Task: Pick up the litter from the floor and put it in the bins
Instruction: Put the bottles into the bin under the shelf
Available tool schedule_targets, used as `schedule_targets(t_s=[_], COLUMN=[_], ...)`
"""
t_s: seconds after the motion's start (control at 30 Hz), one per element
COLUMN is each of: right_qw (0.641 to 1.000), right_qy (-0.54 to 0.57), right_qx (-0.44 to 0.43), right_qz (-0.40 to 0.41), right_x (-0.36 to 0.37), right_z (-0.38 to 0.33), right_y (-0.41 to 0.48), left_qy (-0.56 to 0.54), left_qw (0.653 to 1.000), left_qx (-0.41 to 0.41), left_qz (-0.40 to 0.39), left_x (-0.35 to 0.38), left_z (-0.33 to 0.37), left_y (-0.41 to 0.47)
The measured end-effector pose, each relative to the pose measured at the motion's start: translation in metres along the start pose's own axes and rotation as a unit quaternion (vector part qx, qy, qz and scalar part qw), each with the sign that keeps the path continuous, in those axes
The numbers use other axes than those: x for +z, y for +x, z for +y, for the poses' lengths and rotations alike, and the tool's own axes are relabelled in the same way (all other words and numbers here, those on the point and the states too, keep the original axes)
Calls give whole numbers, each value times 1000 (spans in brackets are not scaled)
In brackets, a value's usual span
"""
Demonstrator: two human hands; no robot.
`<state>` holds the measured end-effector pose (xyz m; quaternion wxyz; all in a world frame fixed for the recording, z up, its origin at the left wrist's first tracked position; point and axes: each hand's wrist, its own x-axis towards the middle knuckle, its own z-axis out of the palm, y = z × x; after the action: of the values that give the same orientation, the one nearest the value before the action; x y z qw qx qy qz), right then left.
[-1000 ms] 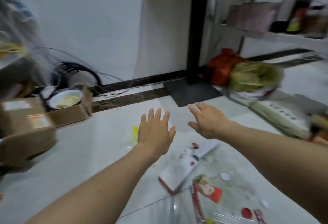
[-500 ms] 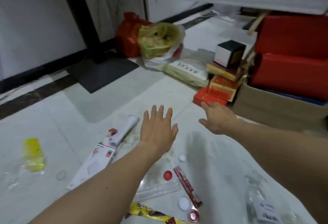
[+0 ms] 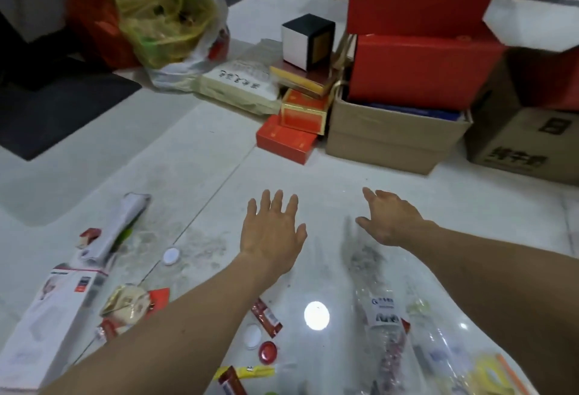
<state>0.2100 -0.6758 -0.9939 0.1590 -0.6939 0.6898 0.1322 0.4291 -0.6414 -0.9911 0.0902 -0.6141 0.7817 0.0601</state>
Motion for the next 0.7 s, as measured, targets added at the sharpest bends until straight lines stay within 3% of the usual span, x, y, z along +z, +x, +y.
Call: schedule_targets(t_s=[0.33,0.47,0.7], right_qw=[997,996,994], right_qy=[43,48,68], right_qx=[65,74,81], right_qz=[-11,-12,-18], right_x=[28,37,52], right_z=[67,80,94], right_y=[-23,-27,-34], left_qy=[-79,-146,-359], left_qw=[991,980,904], left_qx=[86,78,6], left_qz=[-60,-106,-234], left_x=[27,45,87], left_z=[90,118,147], left_y=[-4,-10,-21])
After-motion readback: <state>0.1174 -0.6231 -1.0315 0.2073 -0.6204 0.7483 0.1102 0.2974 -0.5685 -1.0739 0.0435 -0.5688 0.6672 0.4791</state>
